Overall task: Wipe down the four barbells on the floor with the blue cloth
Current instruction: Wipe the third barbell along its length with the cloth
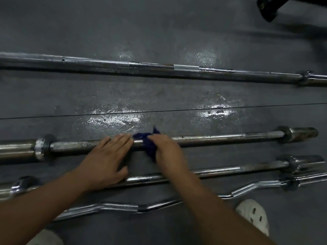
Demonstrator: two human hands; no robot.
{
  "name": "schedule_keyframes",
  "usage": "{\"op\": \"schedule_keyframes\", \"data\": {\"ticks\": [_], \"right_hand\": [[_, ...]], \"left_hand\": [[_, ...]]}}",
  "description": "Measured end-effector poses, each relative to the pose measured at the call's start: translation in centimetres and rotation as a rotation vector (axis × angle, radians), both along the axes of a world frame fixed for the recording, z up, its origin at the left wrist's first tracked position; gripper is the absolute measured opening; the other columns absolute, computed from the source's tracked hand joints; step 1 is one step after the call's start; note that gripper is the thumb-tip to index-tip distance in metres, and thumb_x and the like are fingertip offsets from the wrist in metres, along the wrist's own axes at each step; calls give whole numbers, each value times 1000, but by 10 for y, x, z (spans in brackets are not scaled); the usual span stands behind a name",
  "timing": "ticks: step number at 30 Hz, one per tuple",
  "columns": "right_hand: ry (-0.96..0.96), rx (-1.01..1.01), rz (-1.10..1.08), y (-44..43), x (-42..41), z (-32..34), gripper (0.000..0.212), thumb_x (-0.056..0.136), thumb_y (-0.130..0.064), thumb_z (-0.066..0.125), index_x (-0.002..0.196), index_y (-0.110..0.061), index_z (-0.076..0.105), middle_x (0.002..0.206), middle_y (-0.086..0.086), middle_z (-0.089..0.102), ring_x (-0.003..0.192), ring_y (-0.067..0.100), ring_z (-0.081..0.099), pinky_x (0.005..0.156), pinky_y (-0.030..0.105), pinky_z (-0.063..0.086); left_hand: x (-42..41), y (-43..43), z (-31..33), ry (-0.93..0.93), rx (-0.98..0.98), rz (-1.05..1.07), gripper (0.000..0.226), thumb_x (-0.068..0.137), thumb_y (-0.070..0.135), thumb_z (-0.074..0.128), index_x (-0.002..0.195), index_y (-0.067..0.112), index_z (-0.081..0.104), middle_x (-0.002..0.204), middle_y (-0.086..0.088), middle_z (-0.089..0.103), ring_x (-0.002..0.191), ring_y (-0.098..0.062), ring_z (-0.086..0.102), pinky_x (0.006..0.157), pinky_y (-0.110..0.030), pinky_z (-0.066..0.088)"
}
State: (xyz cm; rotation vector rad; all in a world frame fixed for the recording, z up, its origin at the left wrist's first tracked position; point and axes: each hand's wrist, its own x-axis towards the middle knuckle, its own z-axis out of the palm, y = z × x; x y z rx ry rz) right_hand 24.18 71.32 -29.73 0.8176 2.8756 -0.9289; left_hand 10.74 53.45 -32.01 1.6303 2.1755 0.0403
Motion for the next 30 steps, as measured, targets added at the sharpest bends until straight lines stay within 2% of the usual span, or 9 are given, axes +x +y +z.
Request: {"op": "schedule_keyframes", "data": {"ticks": [3, 5, 6, 10, 14, 18, 21, 27, 30], "right_hand": [[226, -220, -373, 28, 2, 19, 62, 75, 6, 46, 124, -26, 64, 113, -1, 63, 96, 5, 60, 90, 17, 46], [289, -152, -584, 38, 8, 24, 56, 79, 6, 48, 125, -23, 60, 117, -4, 52, 98, -7, 53, 89, 6, 39], [244, -45, -623, 41, 16, 19, 49, 81, 2, 51, 123, -21, 59, 118, -3, 48, 100, -3, 52, 90, 10, 40], [-49, 336, -425, 57, 60, -21, 49, 70, -1, 53, 117, -8, 65, 120, 18, 56, 111, 41, 52, 97, 48, 46], [-87, 233, -531, 31, 41, -29, 52, 70, -7, 52, 120, -11, 64, 136, 19, 53, 134, 42, 37, 111, 51, 33], [-118, 271, -85, -35, 1, -23, 55, 83, -42, 52, 134, -20, 53, 146, 10, 44, 142, 35, 27, 116, 51, 23], [-121, 342, 145, 13, 18, -22, 48, 87, -28, 53, 134, -21, 54, 144, 2, 50, 136, 28, 38, 111, 48, 32], [-151, 334, -597, 68, 56, -27, 44, 77, -20, 31, 92, 1, 67, 102, 22, 67, 103, 42, 58, 92, 47, 47], [-97, 279, -312, 6, 6, -24, 43, 78, -18, 34, 104, -12, 67, 113, 14, 65, 101, 36, 57, 87, 43, 48]], "left_hand": [[-1, -1, -2, -16, 14, 11, 89, 79, 57, 43, 156, 15, 28, 162, -5, 26, 148, -20, 26, 118, -40, 12], [0, 0, -3, -17, 8, 12, 89, 79, 57, 43, 156, 15, 28, 162, -5, 25, 149, -20, 24, 119, -41, 12], [1, -1, -2, -17, -1, 17, 89, 79, 57, 44, 156, 15, 29, 162, -5, 26, 148, -20, 25, 118, -41, 12], [-1, -1, -2, -30, 17, 18, 89, 80, 59, 38, 157, 17, 24, 164, -3, 21, 150, -18, 20, 120, -39, 8], [0, 0, -2, -27, 13, 27, 90, 79, 60, 35, 157, 16, 24, 164, -3, 19, 151, -19, 19, 122, -40, 10], [0, 2, -1, -17, -4, 24, 89, 76, 56, 43, 154, 14, 32, 161, -6, 29, 147, -21, 29, 118, -39, 11], [-5, 0, 0, -34, 5, 6, 89, 78, 56, 43, 155, 15, 29, 162, -4, 26, 148, -19, 26, 118, -37, 10], [-4, -2, -2, -44, -11, 8, 89, 77, 57, 44, 155, 15, 30, 161, -5, 27, 147, -20, 27, 117, -37, 12], [-2, 1, 2, -44, -16, 19, 89, 76, 55, 46, 153, 14, 34, 159, -7, 33, 145, -22, 33, 116, -37, 15]]}}
